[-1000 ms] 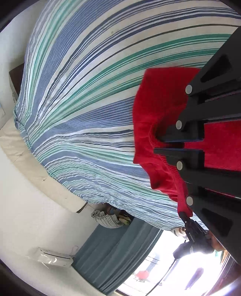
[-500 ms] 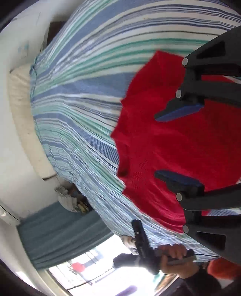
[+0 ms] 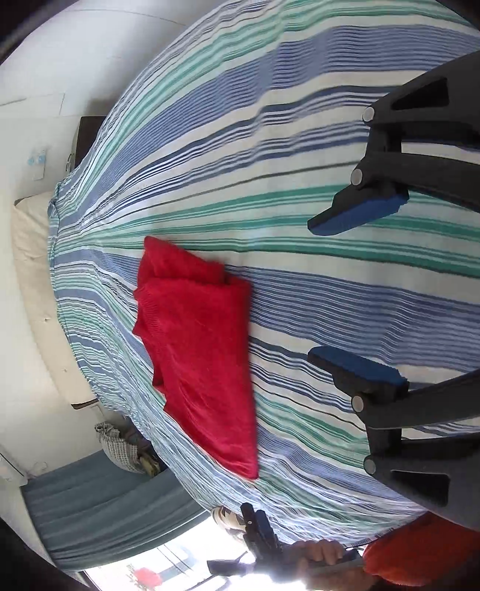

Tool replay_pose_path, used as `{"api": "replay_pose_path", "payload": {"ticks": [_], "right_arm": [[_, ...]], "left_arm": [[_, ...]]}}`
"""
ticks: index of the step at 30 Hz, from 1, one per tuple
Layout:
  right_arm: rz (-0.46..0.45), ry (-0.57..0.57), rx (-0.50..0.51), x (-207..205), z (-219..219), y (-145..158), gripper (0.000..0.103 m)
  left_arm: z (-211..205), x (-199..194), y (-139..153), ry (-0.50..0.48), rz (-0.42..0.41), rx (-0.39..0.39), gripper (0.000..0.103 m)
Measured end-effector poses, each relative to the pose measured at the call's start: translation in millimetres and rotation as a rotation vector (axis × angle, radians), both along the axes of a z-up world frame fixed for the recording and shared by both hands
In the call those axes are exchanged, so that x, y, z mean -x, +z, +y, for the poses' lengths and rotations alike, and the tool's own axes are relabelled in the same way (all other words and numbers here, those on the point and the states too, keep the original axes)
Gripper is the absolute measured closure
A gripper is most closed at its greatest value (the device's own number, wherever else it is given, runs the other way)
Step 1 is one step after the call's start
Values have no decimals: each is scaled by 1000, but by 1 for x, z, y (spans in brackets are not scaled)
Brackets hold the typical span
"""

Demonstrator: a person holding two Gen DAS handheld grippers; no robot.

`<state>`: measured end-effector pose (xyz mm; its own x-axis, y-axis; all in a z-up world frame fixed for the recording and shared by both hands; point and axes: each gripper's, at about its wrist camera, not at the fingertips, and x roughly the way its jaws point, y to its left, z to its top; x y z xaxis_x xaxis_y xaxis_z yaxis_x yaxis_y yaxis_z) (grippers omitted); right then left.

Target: Fold small clothes

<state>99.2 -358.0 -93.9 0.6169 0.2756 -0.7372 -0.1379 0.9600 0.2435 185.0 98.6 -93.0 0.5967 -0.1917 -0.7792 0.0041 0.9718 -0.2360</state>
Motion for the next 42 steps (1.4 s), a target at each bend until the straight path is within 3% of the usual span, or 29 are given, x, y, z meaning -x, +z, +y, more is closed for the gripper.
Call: {"api": "replay_pose_path", "payload": {"ticks": [4, 6, 10, 13, 15, 19, 42], "right_arm": [[49, -64, -80, 54, 16, -17, 40], [72, -66, -87, 65, 25, -20, 40], [27, -21, 50, 76, 41, -20, 40], [46, -56, 73, 79, 35, -32, 40], [65, -65, 81, 78, 32, -42, 40], [48, -54, 126, 79, 40, -47, 35], [6, -30, 171, 85, 48, -55, 26]], "left_arm": [[-41, 59, -30, -30, 68, 16, 11], [-60, 77, -41, -44, 89, -20, 11], [-88, 102, -41, -108, 40, -177, 11], [-89, 109, -38, -135, 11, -221, 6], [-85, 107, -52, -148, 40, -258, 4], [-73, 110, -64, -159, 39, -226, 0], [-83, 113, -69, -151, 18, -267, 1]]}}
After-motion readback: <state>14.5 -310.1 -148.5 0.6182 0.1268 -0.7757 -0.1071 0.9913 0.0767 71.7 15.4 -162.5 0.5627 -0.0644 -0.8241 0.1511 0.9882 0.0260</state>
